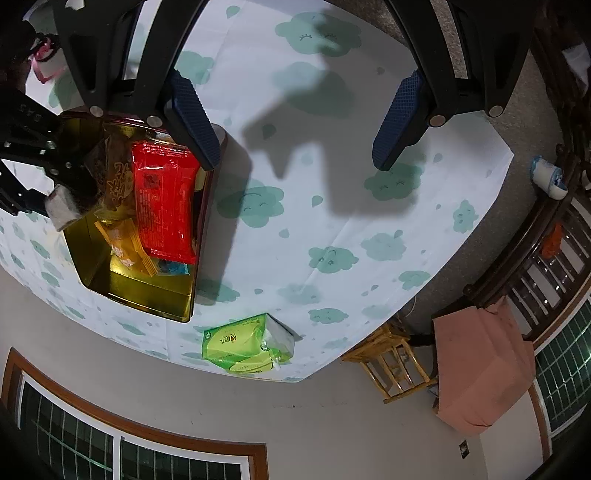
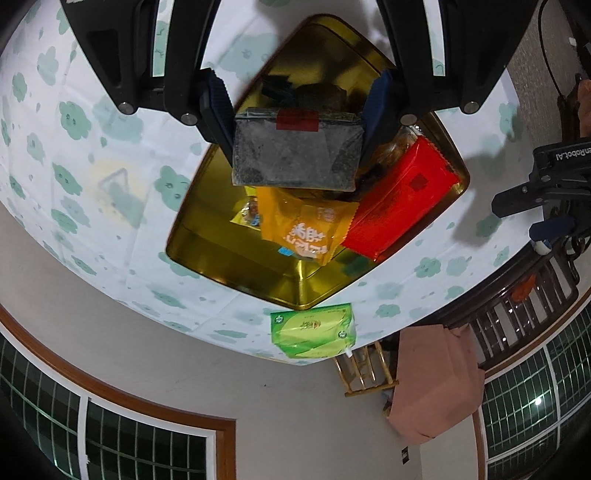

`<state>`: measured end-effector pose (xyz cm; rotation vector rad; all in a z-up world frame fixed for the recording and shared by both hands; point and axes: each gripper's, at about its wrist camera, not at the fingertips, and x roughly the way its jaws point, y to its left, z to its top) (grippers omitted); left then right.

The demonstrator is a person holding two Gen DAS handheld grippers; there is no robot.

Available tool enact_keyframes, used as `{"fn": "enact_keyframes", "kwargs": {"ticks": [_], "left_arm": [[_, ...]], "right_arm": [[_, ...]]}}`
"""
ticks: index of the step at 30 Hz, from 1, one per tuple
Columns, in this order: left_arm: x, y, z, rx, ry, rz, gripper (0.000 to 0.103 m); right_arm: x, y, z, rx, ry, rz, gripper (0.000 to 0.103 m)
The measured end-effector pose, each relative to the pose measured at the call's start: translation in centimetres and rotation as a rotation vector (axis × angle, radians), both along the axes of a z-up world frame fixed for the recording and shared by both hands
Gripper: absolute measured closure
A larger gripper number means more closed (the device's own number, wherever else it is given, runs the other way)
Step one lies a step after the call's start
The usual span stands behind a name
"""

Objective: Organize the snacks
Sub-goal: 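Carry the grey foil packet into the tin and open the right gripper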

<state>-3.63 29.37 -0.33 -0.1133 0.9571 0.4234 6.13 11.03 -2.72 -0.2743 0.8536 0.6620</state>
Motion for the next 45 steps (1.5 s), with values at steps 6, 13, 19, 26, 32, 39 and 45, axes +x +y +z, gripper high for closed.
{"fn": "enact_keyframes", "kwargs": {"ticks": [6,13,19,26,32,39,45], "left_arm": [[0.1,0.1,-0.4,-0.009,0.007,-0.008,0.02],[0.1,0.0,-0.5,-0.016,0.01,-0.011,0.02],[0.3,-0.4,-1.0,-0.031,0.021,-0.02,0.018],[0.3,-1.0,-0.9,-0.04,0.023,-0.031,0.018],[0.3,-1.4,-0.8,-0.045,0.024,-0.031,0.018],[0.0,-2.5,-0.2,-0.039,0.024,-0.041,0.017],[-0.1,-3.8,0.5,-0.029,0.017,-0.06,0.017]], "right_arm": [[0.5,1.1,-1.3,-0.038,0.002,0.001,0.042],[1.3,1.7,-2.4,-0.069,0.002,-0.02,0.042],[1.4,2.2,-2.8,-0.097,-0.003,-0.033,0.042],[1.3,2.3,-2.7,-0.098,0.009,-0.054,0.042],[0.8,1.8,-1.9,-0.05,0.015,-0.078,0.027],[-0.7,0.4,0.5,-0.002,-0.025,-0.139,0.023],[-2.4,-1.5,3.3,0.048,-0.089,-0.215,0.023]]}}
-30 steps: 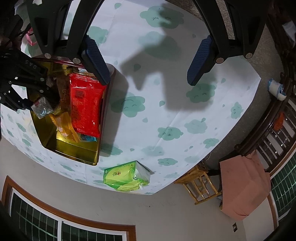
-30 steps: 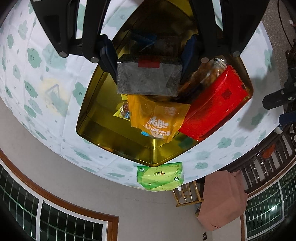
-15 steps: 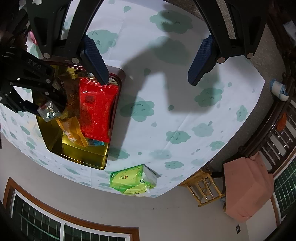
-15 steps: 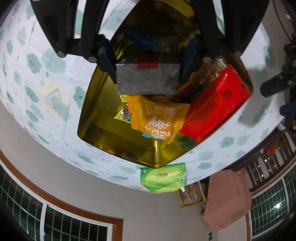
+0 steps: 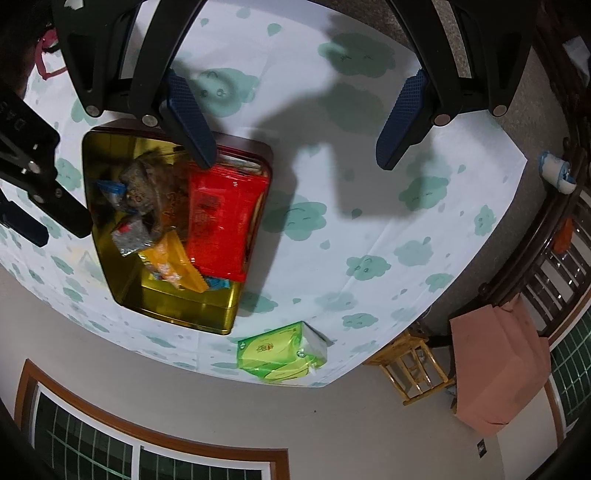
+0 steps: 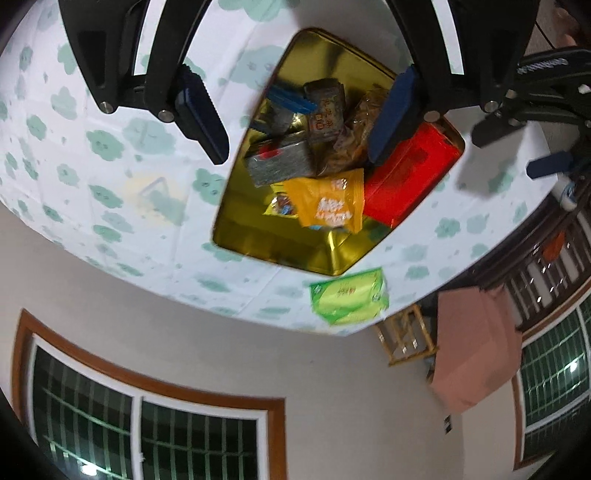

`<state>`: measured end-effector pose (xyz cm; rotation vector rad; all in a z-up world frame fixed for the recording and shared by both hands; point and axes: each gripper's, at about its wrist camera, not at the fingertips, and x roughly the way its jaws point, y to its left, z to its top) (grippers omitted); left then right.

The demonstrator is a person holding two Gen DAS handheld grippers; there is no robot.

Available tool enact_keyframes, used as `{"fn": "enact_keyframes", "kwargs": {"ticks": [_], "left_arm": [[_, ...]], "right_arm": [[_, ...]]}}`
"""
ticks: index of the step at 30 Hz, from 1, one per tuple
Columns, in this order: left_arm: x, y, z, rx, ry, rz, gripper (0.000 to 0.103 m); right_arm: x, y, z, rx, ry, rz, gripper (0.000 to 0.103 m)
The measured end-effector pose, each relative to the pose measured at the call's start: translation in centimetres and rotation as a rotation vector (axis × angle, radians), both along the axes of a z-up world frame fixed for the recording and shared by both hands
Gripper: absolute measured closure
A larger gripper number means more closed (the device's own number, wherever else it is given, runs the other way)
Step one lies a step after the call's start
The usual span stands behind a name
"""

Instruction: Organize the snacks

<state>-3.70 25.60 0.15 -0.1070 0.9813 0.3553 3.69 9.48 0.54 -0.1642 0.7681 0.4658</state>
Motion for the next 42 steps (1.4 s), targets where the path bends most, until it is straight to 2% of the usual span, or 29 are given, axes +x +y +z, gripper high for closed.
{"fn": "enact_keyframes", "kwargs": {"ticks": [9,25,42], "left_arm": [[0.2,-1.8,0.8,0.016,-0.008,-0.031,0.017],[0.4,-3.1,1.0,0.032,-0.005,-0.04,0.017],[0.6,-2.9,1.0,0.028,-0.006,-0.024,0.017]], "right_arm": [[-2.2,-1.7,1.2,0.016,-0.001,-0.032,0.023],[-3.2,-2.7,-1.1,-0.037,0.066,-0.055,0.023],[-2.9,-2.3,-2.1,-0.065,0.09,-0.054,0.023]]}}
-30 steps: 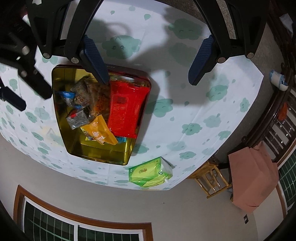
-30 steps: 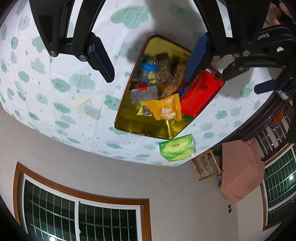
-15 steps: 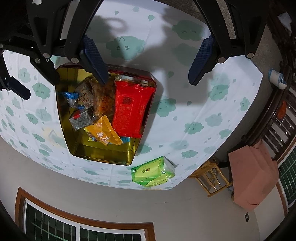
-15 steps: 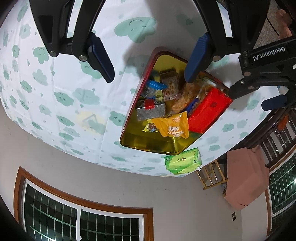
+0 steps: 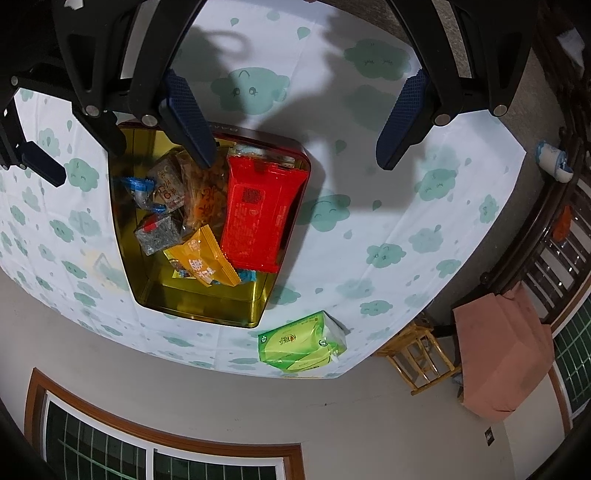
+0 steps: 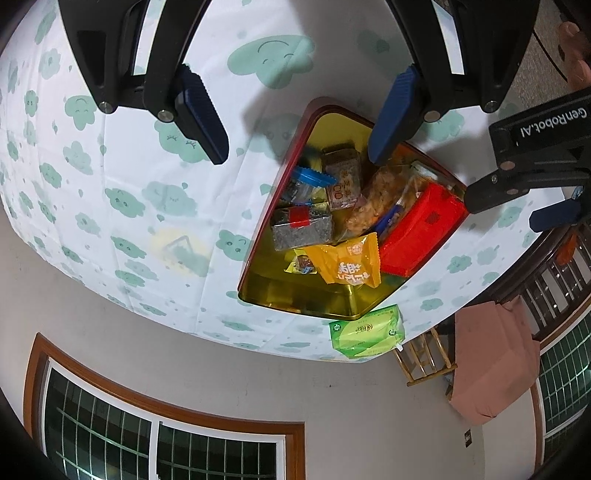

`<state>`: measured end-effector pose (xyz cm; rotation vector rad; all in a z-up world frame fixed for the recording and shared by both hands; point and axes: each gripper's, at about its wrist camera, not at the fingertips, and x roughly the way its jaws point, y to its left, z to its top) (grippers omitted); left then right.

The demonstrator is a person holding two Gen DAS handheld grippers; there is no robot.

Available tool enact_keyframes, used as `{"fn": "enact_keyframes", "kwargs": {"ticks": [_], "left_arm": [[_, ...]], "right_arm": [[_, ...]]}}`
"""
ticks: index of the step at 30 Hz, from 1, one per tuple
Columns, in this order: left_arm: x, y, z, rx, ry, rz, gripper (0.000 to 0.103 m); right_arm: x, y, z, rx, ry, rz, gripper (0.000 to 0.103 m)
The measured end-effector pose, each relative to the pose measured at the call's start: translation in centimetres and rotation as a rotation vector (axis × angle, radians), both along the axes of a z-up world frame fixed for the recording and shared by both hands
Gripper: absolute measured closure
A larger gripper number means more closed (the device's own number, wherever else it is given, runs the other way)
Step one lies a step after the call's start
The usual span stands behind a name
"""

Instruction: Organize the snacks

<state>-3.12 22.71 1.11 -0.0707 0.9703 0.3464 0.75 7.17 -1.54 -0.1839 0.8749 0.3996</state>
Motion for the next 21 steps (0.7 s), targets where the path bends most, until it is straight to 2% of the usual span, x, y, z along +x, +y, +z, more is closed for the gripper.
{"fn": "enact_keyframes", "kwargs": {"ticks": [4,7,11,21], "left_arm": [[0.24,0.19,0.0,0.003,0.003,0.004,0.017],[0.24,0.12,0.01,0.008,0.004,0.0,0.012],[0.25,0.11,0.06,0.005,-0.017,-0.011,0.0],[0.4,0.26,0.17,-0.008,-0.023,-0.014,0.0]], "right_arm": [[0.1,0.1,-0.22,-0.003,0.008,0.004,0.023],[0.09,0.23,-0.41,-0.006,0.013,0.01,0.023],[0.13,0.34,-0.61,-0.009,0.019,0.015,0.023],[0.32,0.21,-0.88,-0.008,0.025,0.012,0.023]]}}
